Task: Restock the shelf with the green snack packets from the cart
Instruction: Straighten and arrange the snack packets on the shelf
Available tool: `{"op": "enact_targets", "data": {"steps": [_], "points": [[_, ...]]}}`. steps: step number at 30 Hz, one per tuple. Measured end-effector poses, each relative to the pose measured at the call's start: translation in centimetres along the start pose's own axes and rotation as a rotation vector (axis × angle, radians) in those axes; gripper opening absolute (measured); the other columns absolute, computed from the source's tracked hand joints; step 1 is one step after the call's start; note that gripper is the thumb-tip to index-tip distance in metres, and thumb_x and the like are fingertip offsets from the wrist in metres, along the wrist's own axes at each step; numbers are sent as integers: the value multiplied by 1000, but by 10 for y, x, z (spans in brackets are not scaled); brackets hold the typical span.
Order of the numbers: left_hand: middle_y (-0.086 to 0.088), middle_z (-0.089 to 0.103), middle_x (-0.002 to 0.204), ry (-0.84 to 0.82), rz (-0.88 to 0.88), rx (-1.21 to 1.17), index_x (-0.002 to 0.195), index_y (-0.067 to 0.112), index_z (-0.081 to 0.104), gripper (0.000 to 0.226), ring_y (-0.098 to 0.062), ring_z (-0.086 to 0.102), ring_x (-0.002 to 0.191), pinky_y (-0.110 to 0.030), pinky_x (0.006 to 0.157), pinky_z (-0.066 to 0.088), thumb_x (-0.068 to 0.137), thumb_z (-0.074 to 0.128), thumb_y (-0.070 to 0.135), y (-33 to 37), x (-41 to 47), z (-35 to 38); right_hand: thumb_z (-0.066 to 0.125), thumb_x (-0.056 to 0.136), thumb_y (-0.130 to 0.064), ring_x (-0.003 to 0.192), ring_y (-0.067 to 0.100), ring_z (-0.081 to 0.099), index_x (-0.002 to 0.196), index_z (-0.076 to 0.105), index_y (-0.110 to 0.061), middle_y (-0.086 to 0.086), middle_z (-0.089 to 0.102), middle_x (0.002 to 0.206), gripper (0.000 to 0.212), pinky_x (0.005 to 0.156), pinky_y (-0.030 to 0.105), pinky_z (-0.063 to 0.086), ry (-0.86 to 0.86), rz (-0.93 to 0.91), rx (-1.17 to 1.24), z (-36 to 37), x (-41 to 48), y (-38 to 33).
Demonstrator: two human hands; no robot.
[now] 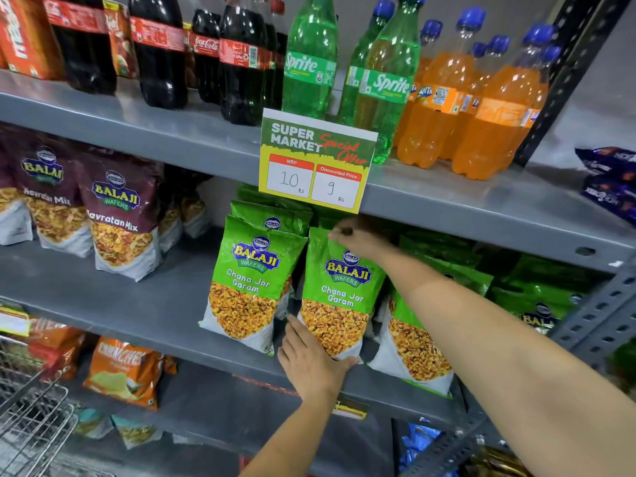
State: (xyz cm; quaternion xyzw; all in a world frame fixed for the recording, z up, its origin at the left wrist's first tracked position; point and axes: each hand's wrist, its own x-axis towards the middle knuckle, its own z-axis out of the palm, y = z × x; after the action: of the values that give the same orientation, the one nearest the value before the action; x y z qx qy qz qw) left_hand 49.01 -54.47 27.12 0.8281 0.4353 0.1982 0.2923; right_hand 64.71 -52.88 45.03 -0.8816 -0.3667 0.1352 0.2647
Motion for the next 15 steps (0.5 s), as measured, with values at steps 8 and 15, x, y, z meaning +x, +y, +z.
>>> {"op": "enact_targets", "data": {"steps": [8,15], "points": [[-16,30,152,58,218,70,148,2,12,147,-32,33,139,-48,116,23,37,72,78,-12,-1,-4,59,90,-26,105,26,58,114,57,-8,10,61,110,30,94,38,45,58,-40,29,-22,-12,12],[-3,42,149,52,1443,671,133,29,46,74,-25,31,141,-57,116,20,65,73,33,-49,23,-15,64,85,-35,104,34,60,103,61,-10,18,64,108,32,81,32,45,18,98,-170,-57,-36,72]]}}
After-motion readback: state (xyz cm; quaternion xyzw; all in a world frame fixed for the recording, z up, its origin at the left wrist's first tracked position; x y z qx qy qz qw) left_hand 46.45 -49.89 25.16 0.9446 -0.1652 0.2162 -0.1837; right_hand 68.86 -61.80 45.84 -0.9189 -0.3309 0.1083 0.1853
